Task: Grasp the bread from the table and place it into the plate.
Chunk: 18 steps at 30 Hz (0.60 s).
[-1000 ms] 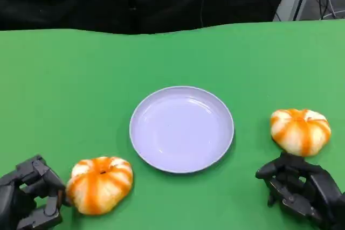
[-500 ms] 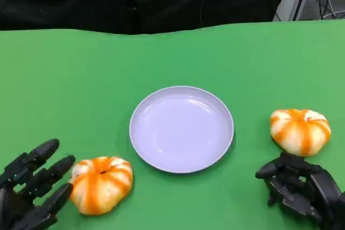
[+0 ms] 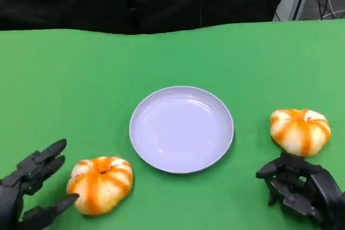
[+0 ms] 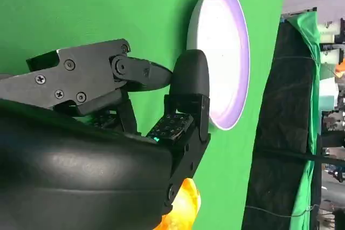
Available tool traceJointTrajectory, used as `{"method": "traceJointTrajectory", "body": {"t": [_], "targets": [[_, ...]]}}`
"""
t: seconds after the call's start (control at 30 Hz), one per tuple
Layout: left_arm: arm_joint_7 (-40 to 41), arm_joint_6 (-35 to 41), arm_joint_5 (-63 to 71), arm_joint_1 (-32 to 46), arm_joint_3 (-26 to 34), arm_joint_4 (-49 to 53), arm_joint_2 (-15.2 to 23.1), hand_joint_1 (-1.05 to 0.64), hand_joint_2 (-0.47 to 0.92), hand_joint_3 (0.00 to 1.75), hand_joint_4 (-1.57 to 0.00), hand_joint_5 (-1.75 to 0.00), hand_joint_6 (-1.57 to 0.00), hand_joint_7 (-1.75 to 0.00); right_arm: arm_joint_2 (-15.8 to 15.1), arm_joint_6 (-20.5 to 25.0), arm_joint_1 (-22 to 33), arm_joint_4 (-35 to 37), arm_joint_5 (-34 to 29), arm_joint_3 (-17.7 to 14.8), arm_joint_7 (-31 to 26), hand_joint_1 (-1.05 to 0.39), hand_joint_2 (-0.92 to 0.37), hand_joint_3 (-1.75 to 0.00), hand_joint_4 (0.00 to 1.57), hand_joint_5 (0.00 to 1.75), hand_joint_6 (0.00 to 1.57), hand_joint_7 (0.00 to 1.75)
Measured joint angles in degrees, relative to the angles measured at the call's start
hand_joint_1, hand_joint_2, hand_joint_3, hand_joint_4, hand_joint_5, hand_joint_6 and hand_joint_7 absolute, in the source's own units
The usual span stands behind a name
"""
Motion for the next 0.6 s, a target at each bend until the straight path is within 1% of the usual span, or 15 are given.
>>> {"method": "traceJointTrajectory", "body": {"t": [0.1,0.17,0.23,0.4,0.47,0.6], "targets": [[6.6,1.3,8.0,1.9,-2.2,-4.8,1.4,-0.82,0.92,0.16,-0.46,0.00,-0.46,-0.01,0.0,0.0,0.0,0.0,0.0,0.0,0.0,-0.28,-0.92,-0.44,0.65,1.75,0.74,1.09],[9.0,2.3,9.9,2.6,-3.4,-6.7,1.7,-0.83,0.92,0.16,-0.46,0.00,-0.46,-0.01,0.0,0.0,0.0,0.0,0.0,0.0,0.0,-0.28,-0.92,-0.44,0.65,1.75,0.74,1.09],[10.5,3.3,10.5,3.0,-4.5,-7.6,2.0,-0.86,0.92,0.22,-0.46,0.00,-0.47,-0.01,0.0,0.0,0.0,0.0,0.0,0.0,0.0,-0.28,-0.92,-0.44,0.65,1.75,0.74,1.09],[17.1,12.9,23.4,5.5,-8.9,-18.5,4.1,-0.95,0.92,0.32,-0.40,0.00,-0.44,0.00,0.0,0.0,0.0,0.0,0.0,0.0,-0.2,-0.27,-0.92,-0.44,0.66,1.75,0.74,1.09],[17.8,17.3,26.9,5.8,-10.8,-22.1,4.7,-0.96,0.92,0.34,-0.39,0.00,-0.43,0.00,0.0,-0.1,0.0,0.1,0.0,0.0,-0.3,-0.27,-0.92,-0.44,0.66,1.74,0.74,1.09],[18.0,23.5,29.7,6.2,-13.6,-26.6,5.7,-1.00,0.92,0.39,-0.34,0.00,-0.40,0.00,0.0,-0.1,0.0,0.1,0.0,0.1,-0.3,-0.27,-0.92,-0.44,0.66,1.75,0.74,1.09]]}}
